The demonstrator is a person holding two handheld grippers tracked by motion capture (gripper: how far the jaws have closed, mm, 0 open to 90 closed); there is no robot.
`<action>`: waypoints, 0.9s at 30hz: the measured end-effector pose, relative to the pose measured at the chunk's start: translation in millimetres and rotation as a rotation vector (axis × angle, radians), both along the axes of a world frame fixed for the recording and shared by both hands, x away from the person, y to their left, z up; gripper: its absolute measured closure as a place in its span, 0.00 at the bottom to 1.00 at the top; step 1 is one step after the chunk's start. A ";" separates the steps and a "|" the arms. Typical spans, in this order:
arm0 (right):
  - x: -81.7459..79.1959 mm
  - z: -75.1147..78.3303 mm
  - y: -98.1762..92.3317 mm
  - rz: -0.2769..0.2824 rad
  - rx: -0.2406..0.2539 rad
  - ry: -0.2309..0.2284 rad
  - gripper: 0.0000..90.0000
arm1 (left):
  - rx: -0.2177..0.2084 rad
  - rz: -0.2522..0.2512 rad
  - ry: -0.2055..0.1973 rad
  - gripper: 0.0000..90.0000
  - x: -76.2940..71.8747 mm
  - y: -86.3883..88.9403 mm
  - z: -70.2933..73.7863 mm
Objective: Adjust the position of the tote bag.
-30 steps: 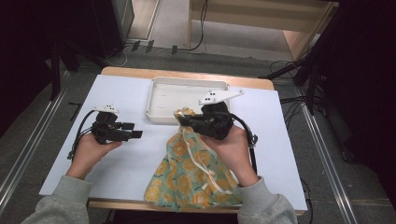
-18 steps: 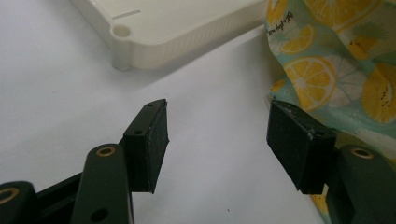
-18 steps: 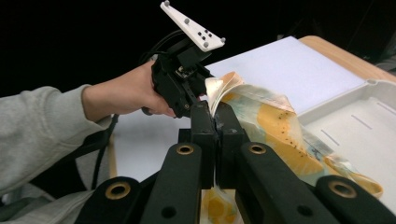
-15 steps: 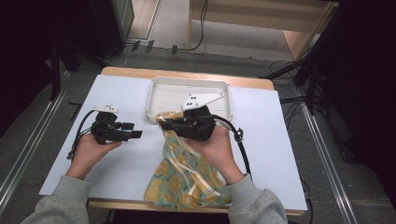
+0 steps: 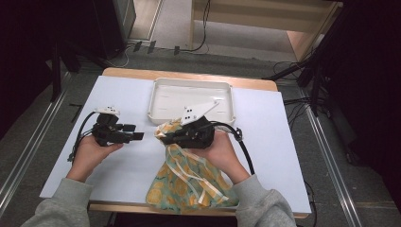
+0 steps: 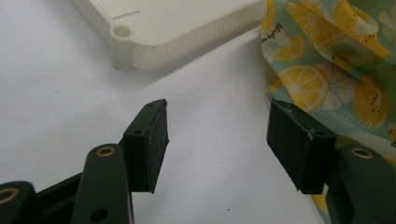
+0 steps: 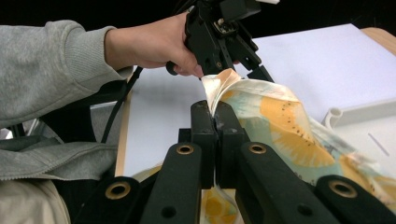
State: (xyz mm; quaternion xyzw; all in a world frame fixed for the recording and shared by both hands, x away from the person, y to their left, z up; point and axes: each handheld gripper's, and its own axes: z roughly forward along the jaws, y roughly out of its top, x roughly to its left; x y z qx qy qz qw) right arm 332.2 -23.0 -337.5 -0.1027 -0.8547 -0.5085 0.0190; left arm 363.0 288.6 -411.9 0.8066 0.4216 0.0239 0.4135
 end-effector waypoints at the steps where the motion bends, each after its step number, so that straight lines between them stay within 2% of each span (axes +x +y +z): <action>1: -1.1 -1.5 -1.4 -0.003 0.004 0.002 1.00 | 0.000 -0.001 0.000 0.44 -0.1 0.0 -0.1; 5: -7.6 -13.5 -8.9 -0.023 0.021 0.013 1.00 | 0.003 -0.001 -0.002 0.44 -0.9 -0.8 0.2; 10: -10.3 -29.2 -13.2 -0.038 0.014 0.025 1.00 | 0.005 -0.002 0.002 0.43 -0.7 -1.4 -0.4; 15: -12.1 -30.3 -12.3 -0.041 0.006 0.002 0.97 | 0.002 -0.005 0.002 0.43 -0.9 -1.1 -0.3; 19: -14.5 -27.5 -14.4 -0.046 0.004 0.001 0.90 | 0.003 -0.005 0.000 0.43 -1.3 -0.7 -0.2; 22: -18.9 -29.0 -16.9 -0.053 -0.006 0.009 0.81 | 0.004 -0.007 -0.001 0.43 -1.4 -0.6 -0.3; 27: -26.3 -33.5 -17.5 -0.032 -0.039 0.019 0.67 | 0.002 -0.009 -0.003 0.43 -1.8 -1.3 0.0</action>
